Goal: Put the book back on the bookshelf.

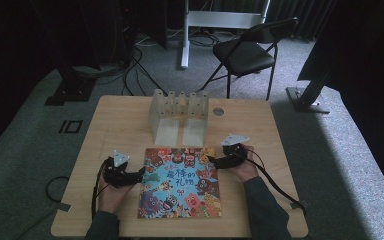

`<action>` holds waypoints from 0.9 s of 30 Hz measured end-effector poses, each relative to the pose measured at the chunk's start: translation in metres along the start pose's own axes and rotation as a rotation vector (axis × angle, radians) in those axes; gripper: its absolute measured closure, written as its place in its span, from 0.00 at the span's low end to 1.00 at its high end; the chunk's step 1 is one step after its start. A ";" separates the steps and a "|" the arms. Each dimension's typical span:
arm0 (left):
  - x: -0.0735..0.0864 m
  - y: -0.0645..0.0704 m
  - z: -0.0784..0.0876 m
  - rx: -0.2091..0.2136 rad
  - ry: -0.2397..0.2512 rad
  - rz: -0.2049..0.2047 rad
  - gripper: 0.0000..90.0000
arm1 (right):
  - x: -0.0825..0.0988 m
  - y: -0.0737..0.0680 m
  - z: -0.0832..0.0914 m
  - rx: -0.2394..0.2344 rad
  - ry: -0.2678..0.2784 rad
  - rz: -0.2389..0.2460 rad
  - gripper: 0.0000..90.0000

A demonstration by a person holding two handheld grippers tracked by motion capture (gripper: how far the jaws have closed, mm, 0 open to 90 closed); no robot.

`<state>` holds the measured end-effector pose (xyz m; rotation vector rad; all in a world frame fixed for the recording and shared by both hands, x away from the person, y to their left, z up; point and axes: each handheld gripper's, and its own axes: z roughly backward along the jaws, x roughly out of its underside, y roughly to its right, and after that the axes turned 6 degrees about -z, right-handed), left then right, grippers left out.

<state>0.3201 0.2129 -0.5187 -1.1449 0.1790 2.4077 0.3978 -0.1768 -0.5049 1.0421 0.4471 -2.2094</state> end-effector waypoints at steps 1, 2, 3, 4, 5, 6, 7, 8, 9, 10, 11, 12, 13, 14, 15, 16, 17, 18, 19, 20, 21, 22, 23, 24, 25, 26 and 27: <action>0.000 0.002 0.000 -0.001 -0.002 -0.007 0.12 | 0.000 0.000 -0.006 -0.004 -0.013 0.000 0.18; 0.000 0.006 0.000 0.011 -0.002 -0.019 0.12 | 0.000 0.001 -0.009 -0.008 -0.018 -0.001 0.17; -0.001 0.010 0.000 0.021 -0.005 -0.035 0.12 | 0.000 0.001 -0.013 -0.018 -0.022 -0.005 0.17; -0.001 0.013 0.000 0.021 -0.003 -0.037 0.11 | 0.000 0.002 -0.018 -0.031 -0.025 -0.016 0.17; -0.001 0.017 0.000 0.035 -0.003 -0.048 0.11 | 0.000 0.002 -0.021 -0.036 -0.027 -0.020 0.17; -0.001 0.022 0.001 0.045 0.001 -0.054 0.11 | 0.001 0.002 -0.025 -0.043 -0.031 -0.021 0.17; -0.001 0.024 0.001 0.056 0.003 -0.051 0.11 | 0.001 0.003 -0.030 -0.049 -0.031 -0.019 0.17; -0.001 0.026 0.002 0.088 0.009 -0.039 0.11 | 0.001 0.003 -0.032 -0.056 -0.033 -0.019 0.17; -0.001 0.029 0.003 0.111 0.025 -0.022 0.11 | 0.002 0.004 -0.036 -0.054 -0.042 -0.022 0.17; -0.001 0.032 0.004 0.125 0.034 -0.024 0.12 | 0.002 0.004 -0.039 -0.042 -0.051 -0.022 0.16; -0.001 0.037 0.005 0.123 0.035 -0.042 0.12 | 0.002 0.005 -0.042 -0.044 -0.057 -0.026 0.16; -0.001 0.042 0.007 0.118 0.037 -0.065 0.12 | 0.003 0.006 -0.044 -0.051 -0.059 -0.036 0.16; -0.001 0.047 0.007 0.123 0.037 -0.082 0.12 | 0.003 0.007 -0.046 -0.057 -0.062 -0.045 0.16; 0.000 0.053 0.008 0.125 0.034 -0.093 0.11 | 0.003 0.009 -0.048 -0.067 -0.062 -0.055 0.16; 0.000 0.058 0.008 0.129 0.033 -0.103 0.11 | 0.004 0.009 -0.049 -0.077 -0.060 -0.060 0.16; 0.000 0.064 0.008 0.125 0.020 -0.122 0.10 | 0.004 0.009 -0.050 -0.083 -0.060 -0.064 0.16; 0.000 0.068 0.008 0.125 0.014 -0.135 0.08 | 0.004 0.010 -0.051 -0.082 -0.060 -0.066 0.16; 0.001 0.074 0.007 0.132 0.008 -0.152 0.07 | 0.004 0.010 -0.051 -0.084 -0.060 -0.071 0.16; 0.001 0.079 0.007 0.140 0.004 -0.166 0.05 | 0.004 0.011 -0.051 -0.091 -0.062 -0.077 0.17; 0.002 0.084 0.007 0.147 0.006 -0.179 0.04 | 0.004 0.012 -0.051 -0.095 -0.063 -0.082 0.17; 0.003 0.089 0.007 0.164 0.007 -0.194 0.04 | 0.003 0.013 -0.051 -0.094 -0.062 -0.082 0.17; 0.003 0.093 0.007 0.170 0.006 -0.206 0.03 | 0.004 0.014 -0.052 -0.095 -0.064 -0.086 0.17; 0.004 0.097 0.007 0.182 0.007 -0.221 0.03 | 0.004 0.015 -0.053 -0.099 -0.067 -0.095 0.17; 0.005 0.101 0.007 0.196 0.006 -0.233 0.03 | 0.005 0.016 -0.055 -0.106 -0.068 -0.103 0.18; 0.005 0.105 0.008 0.203 0.005 -0.244 0.03 | 0.006 0.016 -0.057 -0.114 -0.071 -0.106 0.17; 0.006 0.109 0.008 0.211 0.005 -0.255 0.03 | 0.006 0.016 -0.057 -0.117 -0.067 -0.117 0.17; 0.007 0.112 0.008 0.222 0.006 -0.263 0.03 | 0.007 0.017 -0.058 -0.122 -0.065 -0.126 0.17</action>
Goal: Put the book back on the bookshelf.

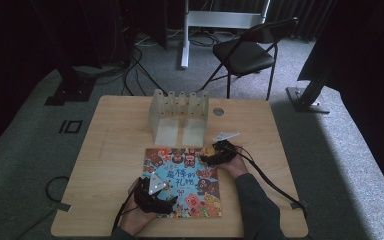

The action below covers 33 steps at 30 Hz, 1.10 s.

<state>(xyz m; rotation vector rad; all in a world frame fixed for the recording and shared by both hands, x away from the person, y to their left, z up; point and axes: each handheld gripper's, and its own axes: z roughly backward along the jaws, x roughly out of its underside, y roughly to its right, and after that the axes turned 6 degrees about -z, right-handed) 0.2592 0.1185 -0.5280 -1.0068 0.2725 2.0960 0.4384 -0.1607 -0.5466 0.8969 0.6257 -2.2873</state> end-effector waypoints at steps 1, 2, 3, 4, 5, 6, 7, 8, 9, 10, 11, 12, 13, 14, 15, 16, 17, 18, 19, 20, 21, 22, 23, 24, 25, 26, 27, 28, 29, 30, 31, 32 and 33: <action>0.000 0.003 0.000 0.004 -0.006 -0.017 0.02 | 0.000 0.001 0.000 -0.006 0.005 -0.009 0.17; -0.001 0.007 -0.001 0.013 -0.012 -0.030 0.02 | 0.001 0.002 0.001 -0.010 0.007 -0.017 0.18; -0.001 0.011 -0.001 0.022 -0.013 -0.042 0.02 | 0.001 0.003 0.002 -0.016 0.009 -0.027 0.18; -0.001 0.016 -0.001 0.032 -0.014 -0.057 0.02 | 0.001 0.003 0.003 -0.025 0.013 -0.044 0.19; -0.001 0.016 -0.001 0.032 -0.014 -0.057 0.02 | 0.001 0.003 0.003 -0.025 0.013 -0.044 0.19; -0.002 0.025 -0.002 0.053 -0.016 -0.090 0.02 | 0.001 0.004 0.005 -0.047 0.031 -0.055 0.19; -0.003 0.029 -0.002 0.064 -0.015 -0.101 0.02 | 0.001 0.006 0.008 -0.065 0.047 -0.078 0.19; -0.004 0.033 -0.002 0.068 -0.015 -0.115 0.02 | 0.000 0.007 0.009 -0.070 0.051 -0.084 0.19; -0.004 0.036 -0.002 0.074 -0.012 -0.130 0.02 | 0.000 0.007 0.010 -0.075 0.053 -0.090 0.19; -0.005 0.039 -0.002 0.083 -0.008 -0.141 0.02 | -0.001 0.007 0.011 -0.079 0.059 -0.092 0.19; -0.005 0.042 -0.001 0.081 -0.003 -0.152 0.02 | -0.002 0.007 0.013 -0.083 0.065 -0.094 0.19; -0.006 0.044 -0.001 0.089 0.002 -0.166 0.02 | -0.003 0.007 0.015 -0.086 0.074 -0.094 0.19; -0.006 0.046 0.000 0.095 0.005 -0.176 0.02 | -0.005 0.006 0.017 -0.091 0.081 -0.098 0.19; -0.006 0.048 0.000 0.090 0.005 -0.196 0.02 | -0.006 0.006 0.020 -0.096 0.090 -0.097 0.19; -0.006 0.050 0.000 0.086 0.009 -0.213 0.02 | -0.009 0.006 0.023 -0.102 0.098 -0.097 0.19; -0.006 0.051 0.000 0.087 0.005 -0.232 0.02 | -0.011 0.005 0.025 -0.107 0.105 -0.094 0.19; -0.006 0.053 0.000 0.077 0.008 -0.238 0.02 | -0.013 0.004 0.028 -0.110 0.111 -0.090 0.19; -0.006 0.054 0.000 0.076 0.012 -0.244 0.02 | -0.016 0.003 0.031 -0.114 0.119 -0.088 0.19; -0.006 0.055 -0.001 0.084 0.008 -0.253 0.02 | -0.018 0.002 0.034 -0.119 0.125 -0.090 0.19; -0.006 0.058 -0.001 0.063 0.007 -0.266 0.02 | -0.020 0.001 0.036 -0.123 0.134 -0.089 0.19; -0.006 0.059 -0.002 0.052 0.003 -0.275 0.02 | -0.022 0.000 0.039 -0.131 0.143 -0.090 0.19; -0.006 0.060 -0.004 0.055 0.000 -0.273 0.02 | -0.024 0.000 0.041 -0.139 0.152 -0.094 0.19; -0.006 0.060 -0.005 0.035 0.006 -0.274 0.02 | -0.026 -0.001 0.043 -0.145 0.158 -0.096 0.19; -0.007 0.061 -0.006 0.013 0.009 -0.278 0.02 | -0.028 -0.002 0.045 -0.151 0.163 -0.094 0.19; -0.008 0.060 -0.006 0.000 0.017 -0.270 0.03 | -0.029 -0.003 0.046 -0.154 0.165 -0.090 0.19; -0.009 0.058 -0.005 -0.006 0.027 -0.255 0.04 | -0.030 -0.004 0.047 -0.157 0.166 -0.086 0.19; -0.009 0.056 -0.004 0.002 0.037 -0.250 0.04 | -0.031 -0.005 0.048 -0.163 0.166 -0.084 0.19; -0.009 0.057 -0.002 -0.013 0.053 -0.256 0.04 | -0.031 -0.006 0.048 -0.163 0.168 -0.080 0.19; -0.009 0.058 0.001 -0.029 0.066 -0.267 0.04 | -0.031 -0.006 0.048 -0.160 0.169 -0.078 0.20; -0.009 0.059 0.003 -0.037 0.073 -0.276 0.04 | -0.032 -0.007 0.048 -0.149 0.167 -0.083 0.20; -0.010 0.059 0.005 -0.039 0.086 -0.275 0.04 | -0.032 -0.007 0.046 -0.133 0.158 -0.090 0.20; -0.010 0.058 0.007 -0.037 0.099 -0.268 0.04 | -0.032 -0.006 0.045 -0.129 0.147 -0.096 0.20; -0.011 0.056 0.009 -0.027 0.108 -0.260 0.05 | -0.032 -0.006 0.043 -0.126 0.134 -0.107 0.20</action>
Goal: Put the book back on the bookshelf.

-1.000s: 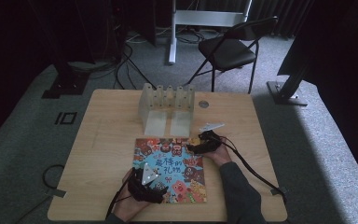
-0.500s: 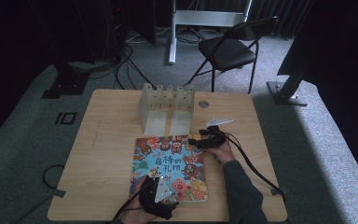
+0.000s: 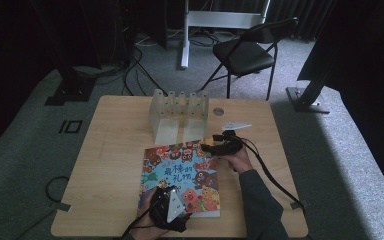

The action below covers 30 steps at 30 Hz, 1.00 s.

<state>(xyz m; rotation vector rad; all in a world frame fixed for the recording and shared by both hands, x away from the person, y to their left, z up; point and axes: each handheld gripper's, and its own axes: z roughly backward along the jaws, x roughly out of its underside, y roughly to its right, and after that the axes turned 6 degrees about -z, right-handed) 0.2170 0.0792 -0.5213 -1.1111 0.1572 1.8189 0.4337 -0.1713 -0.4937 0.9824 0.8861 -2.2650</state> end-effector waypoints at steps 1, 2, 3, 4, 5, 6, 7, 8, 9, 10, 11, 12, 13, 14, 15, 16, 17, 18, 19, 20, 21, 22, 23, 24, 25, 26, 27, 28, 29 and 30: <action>0.000 -0.002 0.002 0.002 0.006 0.006 0.05 | 0.001 0.000 -0.001 0.003 -0.012 0.002 0.21; -0.001 -0.002 0.002 0.002 0.005 0.001 0.05 | 0.001 -0.001 -0.001 -0.008 -0.018 -0.001 0.22; -0.001 -0.002 0.003 -0.002 0.007 -0.002 0.05 | 0.001 -0.003 -0.001 -0.027 -0.016 -0.011 0.23; -0.001 -0.002 0.003 -0.001 0.010 0.000 0.05 | 0.000 -0.005 0.000 -0.031 -0.010 -0.008 0.24; -0.001 -0.002 0.003 0.002 0.007 0.000 0.05 | -0.001 -0.008 0.000 -0.032 -0.006 0.001 0.25; -0.001 -0.002 0.003 0.000 0.009 0.001 0.05 | -0.002 -0.010 0.000 -0.036 -0.007 0.005 0.26; -0.001 -0.002 0.003 0.002 0.015 0.002 0.05 | -0.004 -0.012 0.001 -0.042 -0.013 0.002 0.29; -0.001 -0.002 0.004 0.003 0.018 0.007 0.05 | -0.005 -0.014 0.000 -0.041 -0.024 0.007 0.30; -0.001 -0.003 0.004 0.006 0.022 0.009 0.05 | -0.006 -0.015 -0.001 -0.035 -0.041 0.010 0.33; -0.001 -0.003 0.005 0.007 0.024 0.008 0.05 | -0.006 -0.016 -0.002 -0.039 -0.054 0.011 0.34; -0.001 -0.004 0.004 0.012 0.023 0.010 0.05 | -0.005 -0.018 -0.002 -0.047 -0.061 0.013 0.34; -0.001 -0.004 0.004 0.017 0.021 0.014 0.05 | -0.005 -0.020 -0.002 -0.047 -0.060 0.013 0.36; -0.001 -0.004 0.004 0.019 0.026 0.020 0.05 | -0.005 -0.021 -0.002 -0.048 -0.055 0.012 0.37; 0.000 -0.005 0.005 0.022 0.029 0.025 0.05 | -0.005 -0.021 -0.001 -0.052 -0.054 0.011 0.39; 0.000 -0.005 0.005 0.023 0.031 0.027 0.05 | -0.005 -0.021 -0.001 -0.053 -0.054 0.015 0.41; 0.000 -0.005 0.005 0.024 0.032 0.028 0.05 | -0.005 -0.022 0.000 -0.054 -0.057 0.017 0.42; -0.001 -0.005 0.005 0.026 0.031 0.031 0.05 | -0.006 -0.022 0.000 -0.062 -0.060 0.013 0.44; 0.000 -0.006 0.006 0.032 0.034 0.034 0.05 | -0.006 -0.021 0.001 -0.073 -0.061 0.006 0.45; 0.000 -0.006 0.006 0.038 0.036 0.037 0.05 | -0.007 -0.021 0.001 -0.078 -0.061 0.003 0.46; 0.000 -0.007 0.007 0.045 0.042 0.044 0.06 | -0.007 -0.021 0.002 -0.082 -0.060 0.000 0.47; -0.001 -0.007 0.008 0.055 0.050 0.050 0.06 | -0.008 -0.021 0.002 -0.088 -0.056 -0.005 0.49; -0.001 -0.008 0.010 0.083 0.071 0.065 0.06 | -0.008 -0.021 0.003 -0.095 -0.052 -0.009 0.51; -0.001 -0.010 0.012 0.115 0.091 0.086 0.06 | -0.009 -0.020 0.004 -0.098 -0.048 -0.013 0.52; -0.001 -0.011 0.014 0.134 0.100 0.097 0.06 | -0.009 -0.020 0.004 -0.103 -0.047 -0.020 0.54; -0.002 -0.011 0.015 0.140 0.100 0.099 0.06 | -0.010 -0.019 0.005 -0.110 -0.045 -0.025 0.56; -0.002 -0.012 0.017 0.144 0.105 0.101 0.06 | -0.011 -0.019 0.005 -0.117 -0.042 -0.031 0.57; -0.002 -0.013 0.018 0.153 0.114 0.108 0.06 | -0.011 -0.018 0.005 -0.123 -0.041 -0.035 0.58; -0.002 -0.014 0.020 0.158 0.122 0.114 0.06 | -0.012 -0.018 0.006 -0.126 -0.041 -0.037 0.58; -0.002 -0.016 0.022 0.158 0.129 0.118 0.06 | -0.013 -0.018 0.006 -0.127 -0.040 -0.036 0.59; -0.002 -0.017 0.024 0.161 0.140 0.119 0.06 | -0.013 -0.018 0.006 -0.128 -0.040 -0.037 0.59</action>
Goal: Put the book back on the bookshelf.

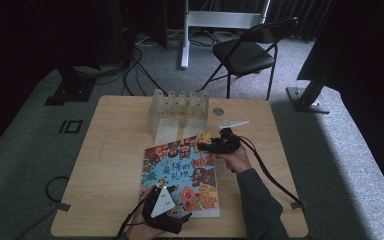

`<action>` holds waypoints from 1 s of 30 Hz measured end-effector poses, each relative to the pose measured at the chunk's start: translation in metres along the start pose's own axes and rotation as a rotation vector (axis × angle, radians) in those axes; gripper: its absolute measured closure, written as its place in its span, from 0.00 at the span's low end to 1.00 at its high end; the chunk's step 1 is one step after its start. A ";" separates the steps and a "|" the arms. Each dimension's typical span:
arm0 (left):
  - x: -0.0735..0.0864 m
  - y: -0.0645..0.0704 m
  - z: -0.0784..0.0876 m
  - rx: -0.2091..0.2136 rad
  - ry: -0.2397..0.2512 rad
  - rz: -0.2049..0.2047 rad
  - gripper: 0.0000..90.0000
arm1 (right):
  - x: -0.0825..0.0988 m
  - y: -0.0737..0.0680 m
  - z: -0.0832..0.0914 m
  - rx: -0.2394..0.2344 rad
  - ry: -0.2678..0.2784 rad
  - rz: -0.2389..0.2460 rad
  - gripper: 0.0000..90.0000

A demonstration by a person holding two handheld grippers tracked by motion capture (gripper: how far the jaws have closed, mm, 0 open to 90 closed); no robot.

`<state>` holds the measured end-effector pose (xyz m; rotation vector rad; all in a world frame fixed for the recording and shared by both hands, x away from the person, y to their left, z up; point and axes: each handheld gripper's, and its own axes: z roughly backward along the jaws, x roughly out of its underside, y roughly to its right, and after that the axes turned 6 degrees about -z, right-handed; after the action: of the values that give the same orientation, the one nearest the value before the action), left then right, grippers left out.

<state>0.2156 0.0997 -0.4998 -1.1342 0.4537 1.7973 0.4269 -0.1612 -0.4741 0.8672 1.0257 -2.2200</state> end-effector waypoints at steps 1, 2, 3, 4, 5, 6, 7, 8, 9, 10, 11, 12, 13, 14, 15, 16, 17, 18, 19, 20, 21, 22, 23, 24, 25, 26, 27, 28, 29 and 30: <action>-0.001 -0.001 0.003 -0.007 0.012 -0.004 0.06 | -0.001 0.000 0.000 -0.003 -0.001 0.000 0.60; -0.002 -0.001 0.006 -0.017 0.022 -0.013 0.06 | -0.001 0.000 0.001 -0.008 0.001 -0.003 0.61; -0.002 -0.001 0.006 -0.017 0.022 -0.013 0.06 | -0.001 0.000 0.001 -0.008 0.001 -0.003 0.61; -0.004 -0.004 0.012 -0.035 0.030 -0.021 0.06 | -0.002 0.001 0.002 -0.022 0.003 -0.007 0.62; -0.005 -0.006 0.013 -0.040 0.030 -0.024 0.06 | -0.002 0.001 0.002 -0.025 0.003 -0.010 0.63; -0.005 -0.008 0.015 -0.046 0.029 -0.020 0.06 | -0.003 0.001 0.002 -0.029 0.004 -0.013 0.64; -0.004 -0.010 0.016 -0.059 0.026 -0.017 0.06 | -0.003 0.001 0.003 -0.037 0.006 -0.017 0.65; -0.004 -0.012 0.017 -0.064 0.023 -0.014 0.06 | -0.004 0.000 0.004 -0.049 0.009 -0.021 0.66; -0.003 -0.015 0.018 -0.066 0.018 -0.010 0.06 | -0.004 0.000 0.005 -0.055 0.011 -0.021 0.67; -0.002 -0.017 0.018 -0.070 0.014 -0.008 0.06 | -0.005 0.000 0.006 -0.061 0.014 -0.023 0.68; -0.002 -0.020 0.019 -0.075 0.005 -0.010 0.06 | -0.005 -0.001 0.007 -0.061 0.014 -0.020 0.68; -0.001 -0.021 0.019 -0.079 0.000 -0.009 0.06 | -0.006 -0.003 0.007 -0.055 0.013 -0.015 0.68; -0.001 -0.021 0.019 -0.079 0.000 -0.009 0.06 | -0.006 -0.003 0.007 -0.055 0.013 -0.015 0.68; -0.001 -0.021 0.019 -0.079 0.000 -0.009 0.06 | -0.006 -0.004 0.007 -0.053 0.013 -0.012 0.68; 0.001 -0.029 0.022 -0.096 -0.006 0.001 0.06 | -0.008 -0.006 0.007 -0.048 0.010 -0.004 0.68; 0.002 -0.031 0.023 -0.101 -0.009 0.002 0.06 | -0.009 -0.008 0.008 -0.044 0.008 0.001 0.68; 0.003 -0.034 0.024 -0.111 -0.012 0.007 0.06 | -0.010 -0.009 0.008 -0.043 0.007 0.005 0.68; 0.004 -0.036 0.024 -0.116 -0.013 0.015 0.06 | -0.011 -0.010 0.008 -0.042 0.006 0.006 0.68; 0.004 -0.036 0.024 -0.116 -0.013 0.015 0.06 | -0.011 -0.010 0.008 -0.042 0.006 0.006 0.68; 0.007 -0.040 0.025 -0.124 -0.018 0.026 0.06 | -0.011 -0.010 0.008 -0.041 0.005 0.006 0.68; 0.008 -0.043 0.025 -0.131 -0.022 0.032 0.06 | -0.012 -0.011 0.008 -0.039 0.005 0.004 0.69; 0.011 -0.046 0.025 -0.134 -0.023 0.043 0.06 | -0.012 -0.011 0.009 -0.040 0.006 0.002 0.69; 0.013 -0.049 0.026 -0.138 -0.027 0.054 0.06 | -0.012 -0.011 0.009 -0.040 0.007 -0.001 0.69; 0.015 -0.052 0.026 -0.147 -0.031 0.059 0.06 | -0.012 -0.011 0.009 -0.040 0.007 -0.005 0.70; 0.017 -0.055 0.026 -0.155 -0.036 0.063 0.06 | -0.012 -0.011 0.009 -0.040 0.006 -0.009 0.70; 0.019 -0.057 0.027 -0.164 -0.037 0.069 0.06 | -0.012 -0.011 0.009 -0.041 0.007 -0.014 0.70; 0.021 -0.059 0.028 -0.171 -0.032 0.076 0.06 | -0.012 -0.011 0.009 -0.042 0.006 -0.019 0.71; 0.023 -0.061 0.028 -0.178 -0.031 0.083 0.07 | -0.012 -0.011 0.009 -0.042 0.006 -0.022 0.71; 0.024 -0.063 0.029 -0.185 -0.033 0.085 0.07 | -0.013 -0.011 0.010 -0.043 0.006 -0.027 0.71; 0.024 -0.064 0.029 -0.189 -0.033 0.092 0.07 | -0.013 -0.011 0.010 -0.044 0.006 -0.029 0.71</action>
<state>0.2522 0.1646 -0.4956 -1.2282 0.3256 1.9686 0.4244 -0.1603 -0.4550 0.8455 1.0929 -2.2112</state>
